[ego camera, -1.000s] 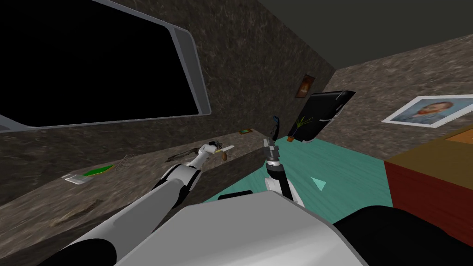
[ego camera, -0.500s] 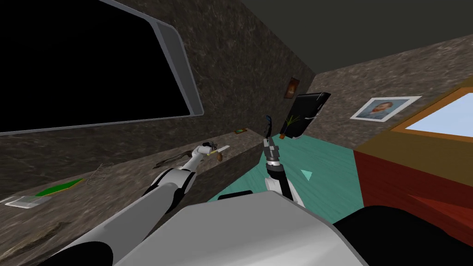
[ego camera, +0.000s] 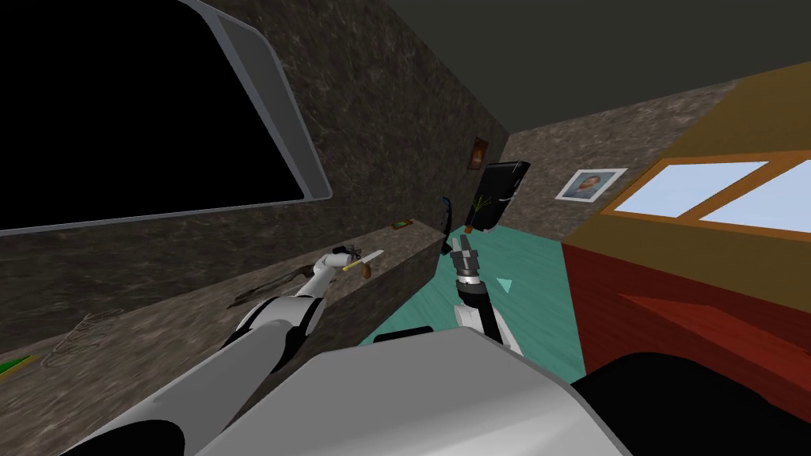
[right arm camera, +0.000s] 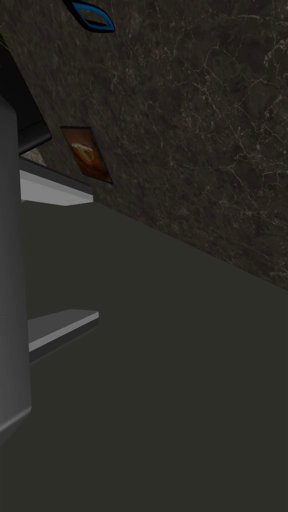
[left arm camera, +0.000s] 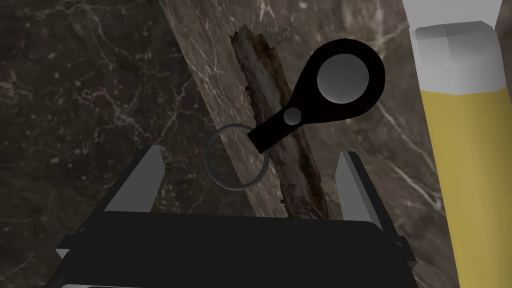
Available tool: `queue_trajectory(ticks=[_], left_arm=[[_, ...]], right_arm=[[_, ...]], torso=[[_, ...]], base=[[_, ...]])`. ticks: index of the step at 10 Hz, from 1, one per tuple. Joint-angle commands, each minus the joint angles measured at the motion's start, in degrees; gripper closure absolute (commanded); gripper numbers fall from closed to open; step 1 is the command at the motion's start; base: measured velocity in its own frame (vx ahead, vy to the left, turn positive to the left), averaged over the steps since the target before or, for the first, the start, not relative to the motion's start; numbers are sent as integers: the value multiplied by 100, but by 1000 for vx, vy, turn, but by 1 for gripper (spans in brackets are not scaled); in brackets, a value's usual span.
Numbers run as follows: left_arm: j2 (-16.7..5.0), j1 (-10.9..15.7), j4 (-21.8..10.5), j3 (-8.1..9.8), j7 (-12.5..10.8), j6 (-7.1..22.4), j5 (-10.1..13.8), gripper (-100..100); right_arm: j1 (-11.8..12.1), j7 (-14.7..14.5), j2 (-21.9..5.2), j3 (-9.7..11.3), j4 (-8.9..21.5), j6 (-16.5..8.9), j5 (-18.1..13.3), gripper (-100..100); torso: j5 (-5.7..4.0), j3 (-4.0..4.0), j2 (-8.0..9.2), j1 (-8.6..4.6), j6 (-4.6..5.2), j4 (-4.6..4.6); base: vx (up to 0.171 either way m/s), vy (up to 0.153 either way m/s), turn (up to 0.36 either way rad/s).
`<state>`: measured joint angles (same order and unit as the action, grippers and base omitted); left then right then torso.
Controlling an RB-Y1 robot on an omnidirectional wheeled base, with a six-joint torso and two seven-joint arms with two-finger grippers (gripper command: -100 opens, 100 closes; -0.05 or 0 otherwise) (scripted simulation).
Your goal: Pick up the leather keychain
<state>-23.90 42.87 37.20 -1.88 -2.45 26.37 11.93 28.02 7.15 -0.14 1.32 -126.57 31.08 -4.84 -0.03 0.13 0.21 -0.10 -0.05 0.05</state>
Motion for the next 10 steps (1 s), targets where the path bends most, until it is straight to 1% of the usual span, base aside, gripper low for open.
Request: queue_trajectory(ticks=[1,2,3,4,8,9,10], left_arm=[[-42,121,-240,41,84,-101,93,-100],[-218,21,-244,245,213,-129,163,-100],[-108,103,-305,149,106,-128,75,-100],[-116,106,-321,166,123,-142,76,100],[-114,101,-322,161,125,-136,74,100],[-113,101,-322,162,124,-137,75,0],[-42,121,-240,41,84,-101,93,100]], right_arm=[[0,0,0,0,0,0,0,0],[1,0,0,0,0,0,0,0],[-1,0,0,0,0,0,0,0],[1,0,0,-1,0,0,0,0],[1,0,0,-1,0,0,0,0],[1,0,0,-1,0,0,0,0],[1,0,0,-1,0,0,0,0]], torso=[[0,0,0,0,0,0],[2,-4,-7,8,-3,-2],[1,-5,-9,6,6,-1],[2,-6,-12,9,0,-1],[3,-8,-18,13,1,1],[3,-8,-18,13,1,1],[3,-9,-19,13,1,1]], base=[[-11,-8,-5],[-14,-18,-260],[-10,-4,-66],[-3,-1,15],[0,0,0],[0,0,0],[18,11,222]])
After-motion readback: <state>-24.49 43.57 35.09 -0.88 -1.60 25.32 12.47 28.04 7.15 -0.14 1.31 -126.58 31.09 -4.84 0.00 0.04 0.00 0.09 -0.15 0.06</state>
